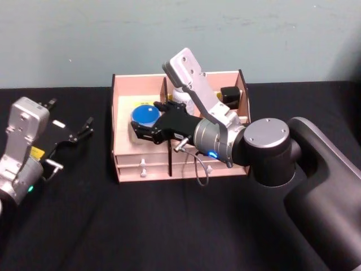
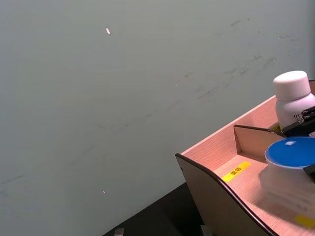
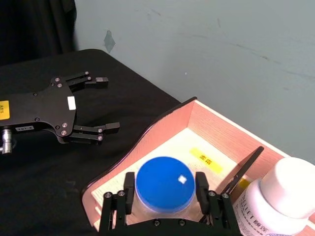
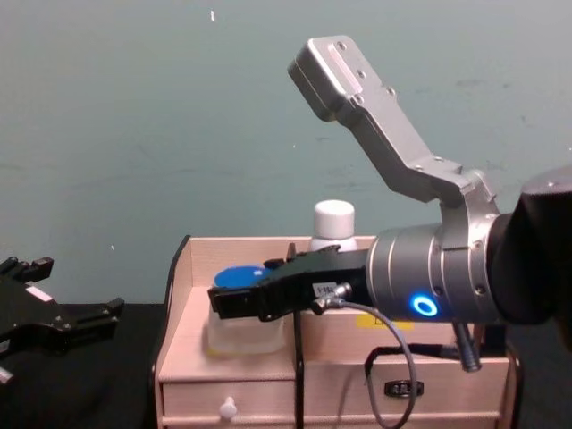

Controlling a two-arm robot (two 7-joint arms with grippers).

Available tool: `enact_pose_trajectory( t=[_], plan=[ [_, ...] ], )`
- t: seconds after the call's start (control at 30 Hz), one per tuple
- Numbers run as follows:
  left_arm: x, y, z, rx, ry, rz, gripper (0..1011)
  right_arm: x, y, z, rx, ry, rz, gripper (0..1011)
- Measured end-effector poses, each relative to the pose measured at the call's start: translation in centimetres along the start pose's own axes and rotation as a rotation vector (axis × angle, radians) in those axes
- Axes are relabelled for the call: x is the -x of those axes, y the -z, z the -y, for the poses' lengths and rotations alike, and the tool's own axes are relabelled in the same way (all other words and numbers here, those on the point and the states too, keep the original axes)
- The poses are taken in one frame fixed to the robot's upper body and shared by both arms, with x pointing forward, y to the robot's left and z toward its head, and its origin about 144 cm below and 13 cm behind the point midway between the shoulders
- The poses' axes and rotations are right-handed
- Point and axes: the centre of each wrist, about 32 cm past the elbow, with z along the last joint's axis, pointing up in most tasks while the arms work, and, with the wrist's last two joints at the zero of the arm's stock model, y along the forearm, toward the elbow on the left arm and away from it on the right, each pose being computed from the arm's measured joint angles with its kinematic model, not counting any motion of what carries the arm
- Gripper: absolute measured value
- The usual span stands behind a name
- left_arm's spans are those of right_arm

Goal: Pick up the facial cleanser and watermelon frost from the table and place them into the tiered storage box.

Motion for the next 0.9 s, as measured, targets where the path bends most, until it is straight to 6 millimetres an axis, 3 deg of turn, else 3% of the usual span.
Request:
enact_pose_trajectory(
  t=[0.33,0.67,0.9],
  plan=[
    [0.0,0.0,0.0,0.0,0.0,0.0,1001,0.0,0.0,0.0,0.0,0.0,0.0,1002],
    [0.0,0.0,0.0,0.0,0.0,0.0,1001,0.5,-0.7,2.1,-0.12,0.023,0.041,1002],
    [0.0,0.0,0.0,0.0,0.0,0.0,1001,1.3,-0.8,4.7,-0.277,0.153,0.121,1002]
  ],
)
